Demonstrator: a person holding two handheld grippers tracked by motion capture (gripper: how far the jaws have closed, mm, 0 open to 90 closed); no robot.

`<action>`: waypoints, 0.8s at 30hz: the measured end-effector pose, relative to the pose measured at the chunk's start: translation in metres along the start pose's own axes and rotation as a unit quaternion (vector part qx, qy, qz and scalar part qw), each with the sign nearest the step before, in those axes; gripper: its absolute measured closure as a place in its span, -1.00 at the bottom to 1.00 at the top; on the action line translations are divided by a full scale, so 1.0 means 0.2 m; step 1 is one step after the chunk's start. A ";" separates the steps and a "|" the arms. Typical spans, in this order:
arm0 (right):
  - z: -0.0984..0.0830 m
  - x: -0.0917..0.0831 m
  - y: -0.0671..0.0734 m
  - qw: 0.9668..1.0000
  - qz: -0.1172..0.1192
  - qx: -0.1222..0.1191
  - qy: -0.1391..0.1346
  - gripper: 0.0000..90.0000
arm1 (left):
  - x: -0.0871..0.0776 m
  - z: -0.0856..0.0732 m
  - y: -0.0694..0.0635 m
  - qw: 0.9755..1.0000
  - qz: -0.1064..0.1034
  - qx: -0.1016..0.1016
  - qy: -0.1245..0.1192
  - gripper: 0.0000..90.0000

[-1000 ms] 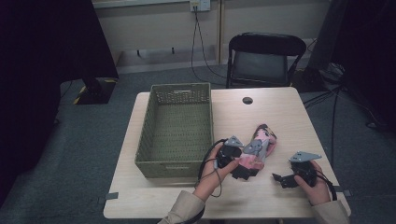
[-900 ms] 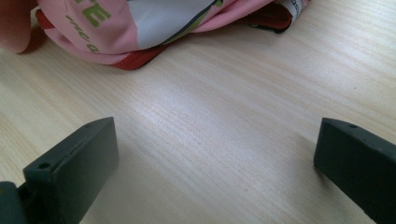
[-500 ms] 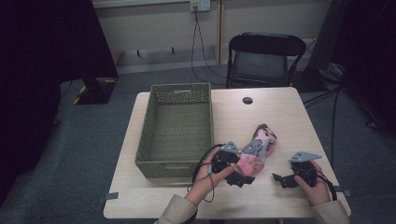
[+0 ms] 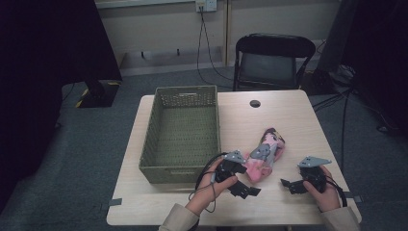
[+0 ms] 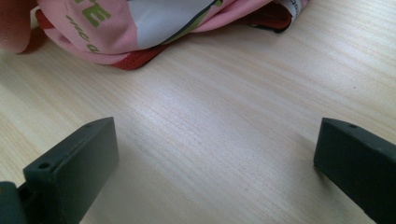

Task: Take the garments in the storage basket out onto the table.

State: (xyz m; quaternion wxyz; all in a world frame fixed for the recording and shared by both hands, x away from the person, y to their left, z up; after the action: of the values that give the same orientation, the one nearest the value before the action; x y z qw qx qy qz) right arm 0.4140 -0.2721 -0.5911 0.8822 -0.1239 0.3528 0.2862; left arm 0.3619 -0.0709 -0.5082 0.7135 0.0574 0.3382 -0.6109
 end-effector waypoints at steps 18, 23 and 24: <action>0.00 0.00 0.00 1.000 -0.001 0.001 0.000 -1.00 | -0.03 -0.13 -0.06 0.999 -0.023 0.011 0.023 -0.93; 0.00 0.00 0.00 1.000 -0.001 0.002 0.000 -1.00 | -0.06 -0.17 -0.04 0.999 -0.022 0.006 0.025 -0.91; 0.00 0.00 0.00 1.000 -0.001 0.002 0.000 -1.00 | -0.06 -0.18 -0.04 0.999 -0.023 0.005 0.025 -0.90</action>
State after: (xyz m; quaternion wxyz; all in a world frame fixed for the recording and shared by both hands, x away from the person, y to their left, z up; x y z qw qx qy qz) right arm 0.4136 -0.2721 -0.5911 0.8827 -0.1229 0.3533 0.2845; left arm 0.3393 -0.0457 -0.5257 0.6903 0.0689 0.3541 -0.6272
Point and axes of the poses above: each handheld gripper's, and its own axes: x roughly forward along the jaws, z roughly out of its top, y roughly to its left, the point moved 9 cm from there along x, roughly forward along the jaws, and after that the axes turned 1 degree about -y, right-handed, at the moved point
